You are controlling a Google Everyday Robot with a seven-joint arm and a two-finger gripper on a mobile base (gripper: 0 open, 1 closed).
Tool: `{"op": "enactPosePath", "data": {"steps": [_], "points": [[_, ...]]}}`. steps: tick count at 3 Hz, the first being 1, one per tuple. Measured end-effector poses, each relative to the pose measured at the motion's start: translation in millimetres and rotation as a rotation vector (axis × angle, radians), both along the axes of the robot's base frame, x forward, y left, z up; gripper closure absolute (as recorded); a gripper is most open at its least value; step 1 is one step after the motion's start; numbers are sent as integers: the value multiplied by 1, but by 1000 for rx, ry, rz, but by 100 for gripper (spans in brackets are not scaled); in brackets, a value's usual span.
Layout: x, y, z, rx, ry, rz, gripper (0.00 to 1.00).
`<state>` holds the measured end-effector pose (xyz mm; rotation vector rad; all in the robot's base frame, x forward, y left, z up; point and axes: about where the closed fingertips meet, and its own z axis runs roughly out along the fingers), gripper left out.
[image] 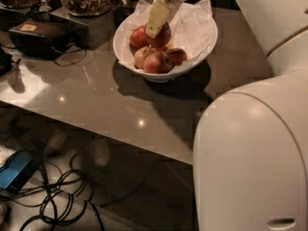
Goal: Pick apple from white bowl
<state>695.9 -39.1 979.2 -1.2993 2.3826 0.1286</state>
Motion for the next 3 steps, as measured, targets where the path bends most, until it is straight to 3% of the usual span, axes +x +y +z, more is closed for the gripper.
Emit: {"op": "enactPosePath", "data": {"steps": [1,3], "points": [[0,2,2,1,-5,8,100],[0,2,2,1,-5,8,59]]}}
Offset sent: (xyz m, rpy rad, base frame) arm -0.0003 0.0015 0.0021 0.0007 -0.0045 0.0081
